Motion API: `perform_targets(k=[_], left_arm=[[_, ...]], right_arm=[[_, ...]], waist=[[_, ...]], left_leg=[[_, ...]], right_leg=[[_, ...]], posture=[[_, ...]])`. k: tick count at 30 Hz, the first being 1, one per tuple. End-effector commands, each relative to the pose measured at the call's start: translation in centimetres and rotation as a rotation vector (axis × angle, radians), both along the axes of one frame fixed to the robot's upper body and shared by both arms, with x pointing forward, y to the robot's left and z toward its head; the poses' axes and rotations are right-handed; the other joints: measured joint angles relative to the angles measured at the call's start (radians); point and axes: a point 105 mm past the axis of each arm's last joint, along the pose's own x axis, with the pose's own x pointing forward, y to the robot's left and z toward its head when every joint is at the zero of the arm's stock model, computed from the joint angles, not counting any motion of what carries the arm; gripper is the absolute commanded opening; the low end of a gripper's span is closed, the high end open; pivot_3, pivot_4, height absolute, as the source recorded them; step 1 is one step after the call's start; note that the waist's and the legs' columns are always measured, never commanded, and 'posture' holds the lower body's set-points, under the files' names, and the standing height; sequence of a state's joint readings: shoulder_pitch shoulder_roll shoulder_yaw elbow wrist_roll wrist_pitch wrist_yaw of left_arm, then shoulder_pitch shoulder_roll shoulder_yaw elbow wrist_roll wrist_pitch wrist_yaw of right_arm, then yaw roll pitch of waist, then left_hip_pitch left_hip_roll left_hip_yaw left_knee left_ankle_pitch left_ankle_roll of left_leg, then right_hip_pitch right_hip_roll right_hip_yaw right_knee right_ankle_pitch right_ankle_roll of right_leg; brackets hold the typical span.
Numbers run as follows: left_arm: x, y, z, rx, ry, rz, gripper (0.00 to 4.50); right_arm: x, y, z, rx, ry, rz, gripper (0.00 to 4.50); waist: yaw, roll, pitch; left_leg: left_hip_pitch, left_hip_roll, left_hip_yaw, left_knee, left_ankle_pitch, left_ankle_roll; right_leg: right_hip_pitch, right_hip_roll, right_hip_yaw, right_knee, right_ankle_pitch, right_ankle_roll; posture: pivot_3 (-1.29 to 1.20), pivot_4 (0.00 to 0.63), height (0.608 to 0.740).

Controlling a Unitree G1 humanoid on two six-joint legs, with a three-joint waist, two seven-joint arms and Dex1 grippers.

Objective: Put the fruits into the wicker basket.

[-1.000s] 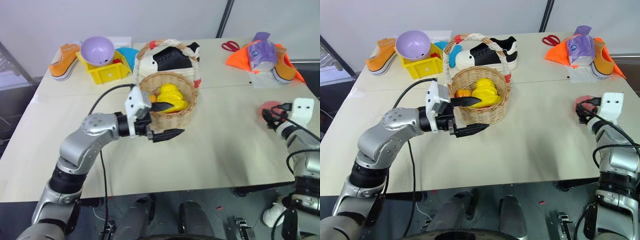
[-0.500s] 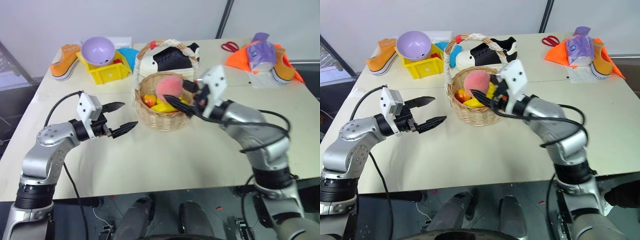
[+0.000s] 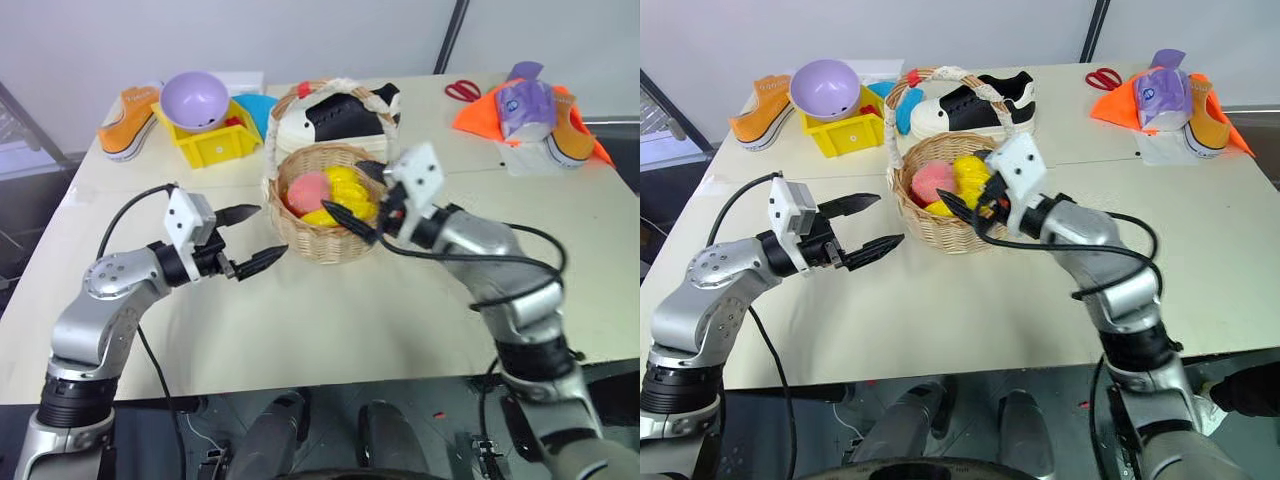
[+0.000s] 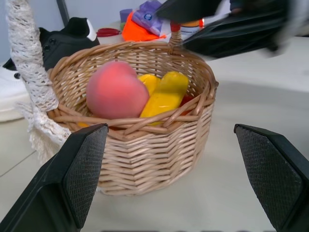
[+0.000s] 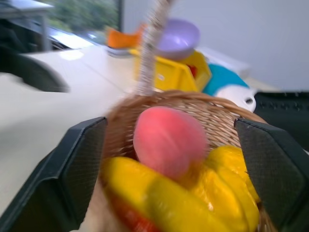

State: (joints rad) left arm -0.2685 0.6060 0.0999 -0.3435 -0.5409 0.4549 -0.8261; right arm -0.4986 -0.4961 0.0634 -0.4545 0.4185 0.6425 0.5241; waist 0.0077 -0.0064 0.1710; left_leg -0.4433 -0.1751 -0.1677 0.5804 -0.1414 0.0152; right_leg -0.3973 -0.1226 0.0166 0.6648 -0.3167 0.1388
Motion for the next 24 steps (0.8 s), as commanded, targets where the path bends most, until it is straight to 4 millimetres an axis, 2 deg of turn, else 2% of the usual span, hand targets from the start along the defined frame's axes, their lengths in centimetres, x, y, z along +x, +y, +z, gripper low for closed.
perform_targets(k=[1,4,6,12,15,22,24], left_arm=[[-0.5,-0.7,1.0,-0.020,-0.042,-0.029,4.50],[-0.5,-1.3,1.7,-0.082,-0.052,-0.049,4.50],[-0.6,-1.9,2.0,-0.113,-0.055,-0.066,4.50],[-0.7,-2.9,1.8,-0.117,-0.044,-0.091,4.50],[-0.9,-3.1,1.7,-0.116,-0.044,-0.091,4.50],[-1.2,-3.2,1.4,-0.116,-0.035,-0.079,4.50],[-1.3,-3.4,1.2,-0.114,-0.030,-0.080,4.50]], right_arm=[[-1.5,-1.8,1.7,0.031,-0.037,-0.001,4.45],[0.4,-4.1,1.4,0.068,-0.007,-0.158,4.45],[1.8,-4.8,1.0,0.082,0.009,-0.235,4.45],[5.8,-4.2,0.5,0.159,0.031,-0.305,4.45],[6.9,-4.4,0.7,0.203,0.039,-0.329,3.63],[6.3,-4.9,1.6,0.230,0.001,-0.343,0.15],[6.0,-6.1,2.1,0.213,-0.052,-0.401,0.06]], waist=[[0.000,0.000,0.000],[-0.006,0.000,0.000],[-0.007,0.000,0.000],[-0.024,0.000,0.000],[-0.023,0.000,0.000],[-0.021,0.000,0.000],[-0.019,0.000,0.000]], left_leg=[[0.000,0.000,0.000,0.000,0.000,0.000],[0.001,0.001,0.000,0.000,-0.001,-0.002],[0.001,0.001,0.000,0.000,-0.001,-0.002],[0.001,0.003,0.000,0.000,0.001,-0.001],[0.001,0.003,0.000,-0.001,0.002,-0.002],[0.001,0.003,0.000,-0.002,0.002,-0.003],[0.001,0.003,0.000,-0.002,0.002,-0.003]], right_leg=[[0.000,0.000,0.000,0.000,0.000,0.000],[0.002,0.000,0.001,0.000,0.001,-0.001],[0.001,0.001,0.002,0.000,0.001,-0.002],[0.002,0.003,0.002,0.000,0.001,-0.002],[0.002,0.004,0.002,0.001,0.001,-0.002],[0.002,0.004,0.002,0.001,0.002,-0.002],[0.001,0.004,0.002,0.001,0.002,-0.003]], posture=[[0.00,0.150,0.740],[0.00,0.150,0.740],[0.00,0.150,0.740],[0.00,0.150,0.740],[0.00,0.150,0.740],[0.00,0.150,0.740],[0.00,0.150,0.740]])
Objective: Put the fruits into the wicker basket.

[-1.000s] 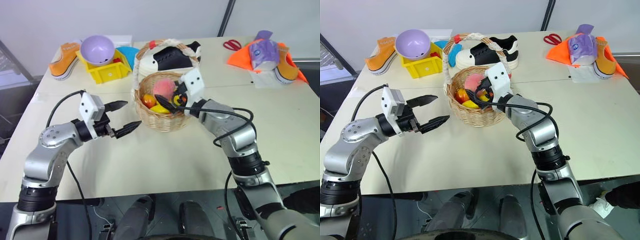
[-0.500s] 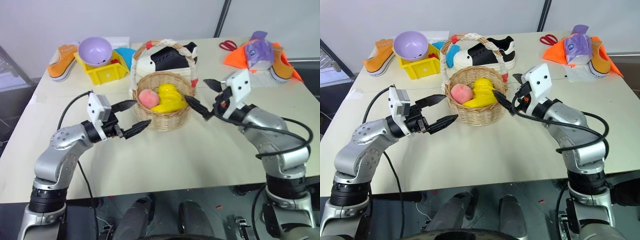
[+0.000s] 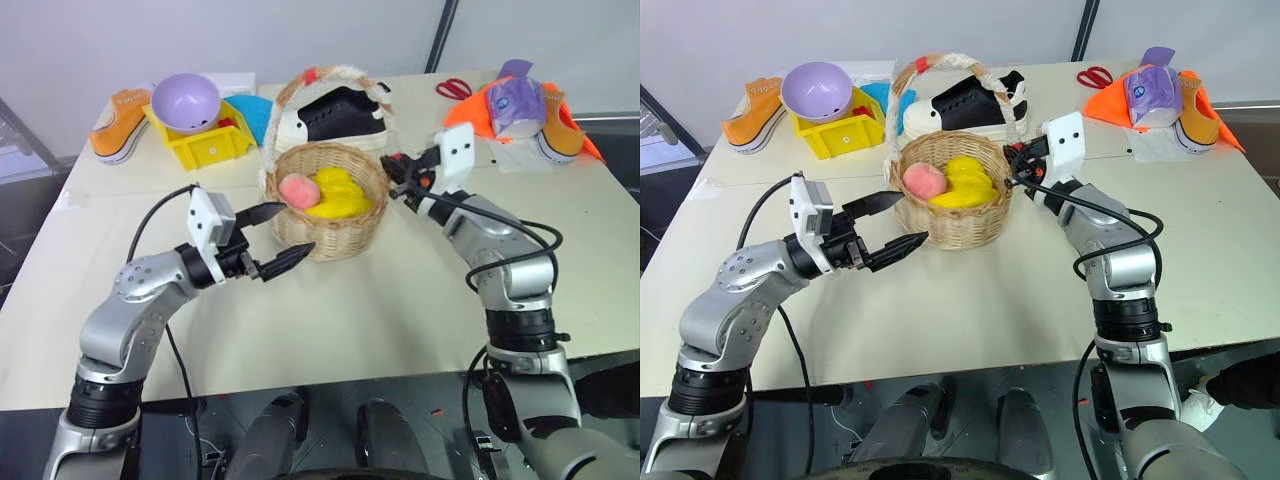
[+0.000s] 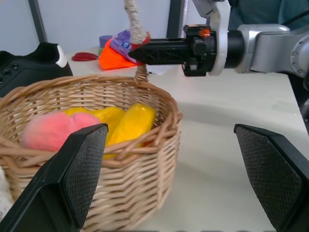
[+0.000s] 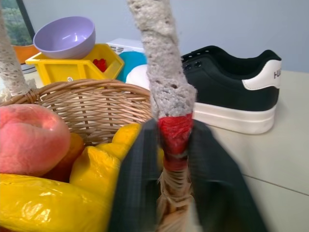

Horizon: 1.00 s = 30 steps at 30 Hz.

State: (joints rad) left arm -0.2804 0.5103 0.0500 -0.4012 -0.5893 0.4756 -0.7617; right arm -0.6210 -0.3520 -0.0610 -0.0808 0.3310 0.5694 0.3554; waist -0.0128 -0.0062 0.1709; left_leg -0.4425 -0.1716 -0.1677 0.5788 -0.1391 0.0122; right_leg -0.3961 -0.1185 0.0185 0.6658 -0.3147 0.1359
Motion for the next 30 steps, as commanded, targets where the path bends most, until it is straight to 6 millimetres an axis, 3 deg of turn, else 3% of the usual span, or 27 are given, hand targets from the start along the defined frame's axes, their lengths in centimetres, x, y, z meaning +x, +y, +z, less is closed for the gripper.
perform_targets(k=[1,3,7,9,12,14,17,23,27,30], left_arm=[[-0.7,-0.5,0.5,-0.001,-0.029,-0.019,4.50],[-0.7,-0.7,0.5,-0.002,-0.026,-0.021,4.50],[-0.4,-0.8,0.2,0.003,-0.022,-0.030,4.50],[-0.3,-0.9,0.2,0.005,-0.021,-0.034,4.50],[0.0,-1.1,0.1,0.005,-0.021,-0.036,4.50],[0.1,-1.2,0.1,0.005,-0.021,-0.036,4.50],[0.5,-1.1,0.0,0.012,-0.024,-0.024,4.50],[1.2,-0.3,-0.5,0.031,-0.010,0.038,4.50],[1.6,0.9,-0.6,0.027,-0.008,0.092,4.50],[2.7,3.6,-1.5,0.040,0.023,0.208,4.50]], right_arm=[[-1.1,-2.5,3.4,-0.013,-0.158,-0.103,0.06],[-1.6,-4.9,4.1,-0.008,-0.191,-0.183,0.06],[-3.0,-13.3,4.6,-0.037,-0.218,-0.459,0.06],[-3.6,-16.5,4.3,-0.061,-0.202,-0.568,0.06],[-4.4,-21.1,3.9,-0.049,-0.184,-0.728,0.06],[-4.7,-22.9,3.8,-0.030,-0.181,-0.785,0.06],[-4.8,-24.0,3.4,-0.032,-0.169,-0.795,0.06],[-6.0,-24.3,3.1,-0.089,-0.178,-0.800,2.81],[-7.4,-23.4,2.8,-0.158,-0.190,-0.738,2.81],[-9.6,-21.5,1.4,-0.214,-0.173,-0.574,2.81]], waist=[[0.003,0.000,0.000],[0.006,0.000,0.000],[0.020,0.000,0.000],[0.025,0.000,0.000],[0.019,0.000,0.000],[0.014,0.001,0.000],[0.003,0.001,0.000],[0.001,0.002,0.000],[0.005,0.002,0.000],[0.005,0.002,0.000]], left_leg=[[0.000,0.000,0.000,0.000,0.000,0.000],[0.000,0.000,0.000,0.000,0.000,0.000],[-0.001,0.000,0.000,0.000,0.000,0.000],[-0.001,0.000,0.000,0.000,0.000,0.000],[0.000,0.000,0.001,0.000,0.000,0.000],[0.000,0.001,0.002,0.000,0.000,0.000],[0.000,0.001,0.003,0.000,0.000,0.000],[0.000,0.001,0.002,0.000,0.000,0.000],[0.000,0.001,0.002,0.001,0.000,0.000],[0.000,0.001,0.002,0.001,0.000,0.000]], right_leg=[[0.000,0.000,0.000,0.000,0.000,0.000],[-0.001,0.000,0.000,0.000,0.000,0.000],[0.000,0.000,0.000,-0.001,0.000,0.000],[0.000,0.000,0.000,-0.001,0.000,0.000],[0.000,0.000,0.000,0.000,0.000,0.000],[0.000,0.000,0.001,0.000,0.000,0.000],[0.000,0.000,0.001,0.000,0.000,0.000],[0.000,0.000,0.001,0.000,0.000,0.000],[0.001,0.000,0.001,0.000,0.000,0.000],[0.001,0.000,0.001,0.000,0.000,0.000]], posture=[[0.00,0.150,0.740],[0.00,0.150,0.740],[0.00,0.150,0.740],[0.00,0.150,0.740],[0.00,0.150,0.740],[0.00,0.150,0.740],[0.00,0.150,0.740],[0.00,0.150,0.740],[0.00,0.150,0.740],[0.00,0.150,0.740]])
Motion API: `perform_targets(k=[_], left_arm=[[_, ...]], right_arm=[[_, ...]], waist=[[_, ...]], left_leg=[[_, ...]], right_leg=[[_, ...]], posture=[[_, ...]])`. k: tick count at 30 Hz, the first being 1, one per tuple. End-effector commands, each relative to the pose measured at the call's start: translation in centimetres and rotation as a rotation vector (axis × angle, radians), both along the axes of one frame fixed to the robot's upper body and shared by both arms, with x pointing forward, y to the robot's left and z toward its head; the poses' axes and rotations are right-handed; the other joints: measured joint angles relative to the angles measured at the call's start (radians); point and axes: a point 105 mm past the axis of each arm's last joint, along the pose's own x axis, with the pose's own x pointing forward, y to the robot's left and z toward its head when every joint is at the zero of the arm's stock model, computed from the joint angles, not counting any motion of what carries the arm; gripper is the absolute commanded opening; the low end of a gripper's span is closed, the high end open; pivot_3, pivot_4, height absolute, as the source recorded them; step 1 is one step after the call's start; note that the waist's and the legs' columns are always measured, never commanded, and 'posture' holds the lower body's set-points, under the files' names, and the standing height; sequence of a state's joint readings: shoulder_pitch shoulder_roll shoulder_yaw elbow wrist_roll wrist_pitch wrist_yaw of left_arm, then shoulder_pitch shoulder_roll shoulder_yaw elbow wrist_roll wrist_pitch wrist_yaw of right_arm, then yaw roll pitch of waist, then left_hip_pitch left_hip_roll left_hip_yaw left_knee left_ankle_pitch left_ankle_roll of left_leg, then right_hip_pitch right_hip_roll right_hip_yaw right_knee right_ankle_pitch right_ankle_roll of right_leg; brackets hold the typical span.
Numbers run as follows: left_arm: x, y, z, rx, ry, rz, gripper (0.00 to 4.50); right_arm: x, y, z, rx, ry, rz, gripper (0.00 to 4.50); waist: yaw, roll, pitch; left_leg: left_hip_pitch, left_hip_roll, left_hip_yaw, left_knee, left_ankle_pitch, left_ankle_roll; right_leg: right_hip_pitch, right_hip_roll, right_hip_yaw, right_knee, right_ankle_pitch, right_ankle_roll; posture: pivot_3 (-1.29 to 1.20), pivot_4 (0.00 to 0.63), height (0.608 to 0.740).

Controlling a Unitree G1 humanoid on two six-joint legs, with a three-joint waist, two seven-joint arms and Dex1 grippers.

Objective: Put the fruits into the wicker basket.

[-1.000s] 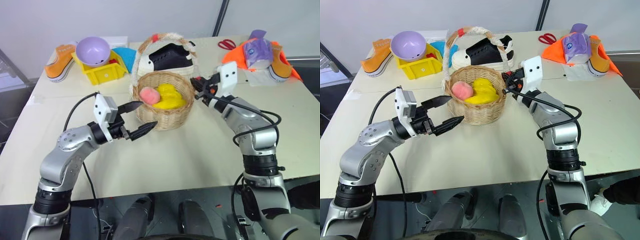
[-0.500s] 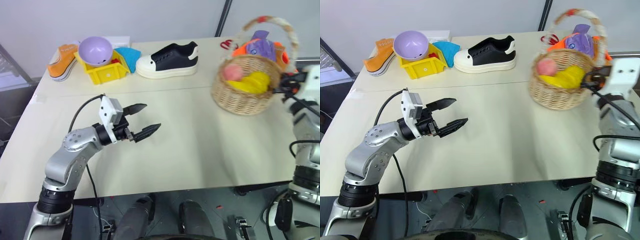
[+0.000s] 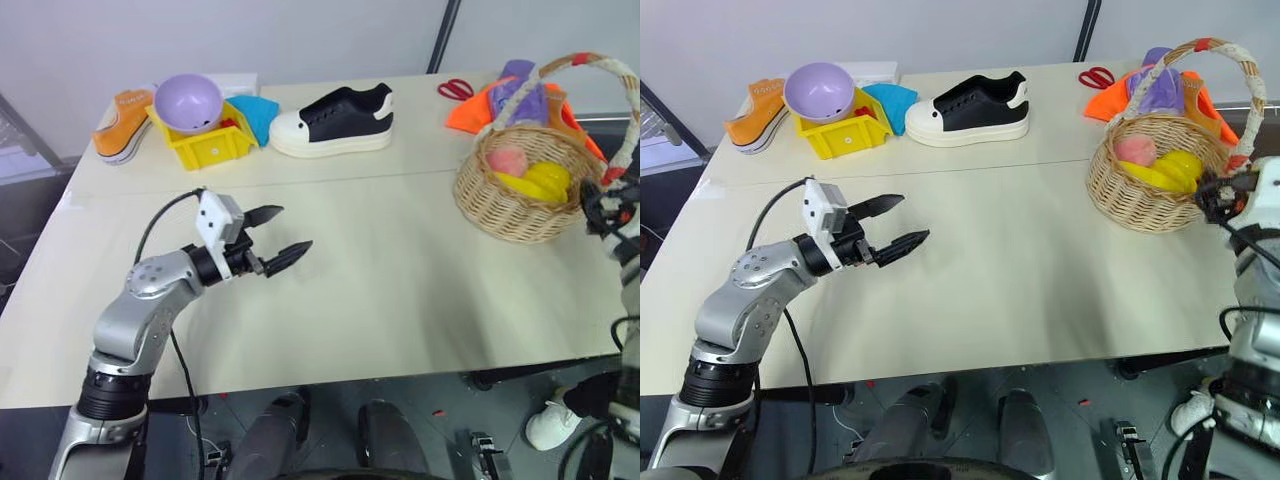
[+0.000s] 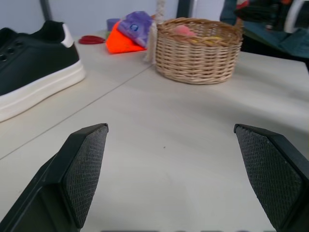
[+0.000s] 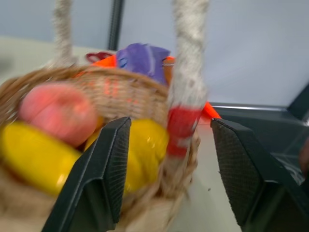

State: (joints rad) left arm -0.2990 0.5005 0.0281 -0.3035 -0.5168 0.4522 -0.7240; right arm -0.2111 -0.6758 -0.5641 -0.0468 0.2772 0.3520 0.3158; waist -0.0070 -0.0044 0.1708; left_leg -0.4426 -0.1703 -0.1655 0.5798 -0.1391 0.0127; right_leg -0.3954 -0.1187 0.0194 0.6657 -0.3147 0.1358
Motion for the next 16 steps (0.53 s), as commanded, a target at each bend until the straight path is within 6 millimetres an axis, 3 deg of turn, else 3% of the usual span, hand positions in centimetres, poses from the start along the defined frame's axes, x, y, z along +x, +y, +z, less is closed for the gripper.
perform_targets(k=[1,8,16], left_arm=[[0.9,3.3,-0.1,0.012,-0.013,0.132,4.50],[0.9,8.9,-3.7,0.056,0.067,0.351,4.50],[-0.6,11.9,-5.5,0.082,0.099,0.465,4.50]], right_arm=[[-2.4,2.0,1.8,-0.097,-0.052,0.154,2.81],[-3.8,11.6,-2.1,-0.010,0.115,0.652,2.81],[-1.6,14.5,-4.9,0.023,0.189,0.733,2.81]], waist=[[-0.001,0.000,0.000],[-0.011,0.001,0.000],[0.003,0.000,-0.001]], left_leg=[[0.000,0.000,0.000,0.000,0.000,0.000],[0.001,0.002,0.001,0.000,-0.001,0.000],[0.001,0.003,0.001,0.001,-0.002,-0.002]], right_leg=[[0.000,0.000,0.000,0.000,0.000,0.000],[0.001,0.001,0.001,0.000,-0.002,-0.004],[-0.001,0.000,0.000,-0.004,-0.002,-0.005]], posture=[[0.00,0.150,0.740],[0.00,0.150,0.740],[0.00,0.150,0.740]])
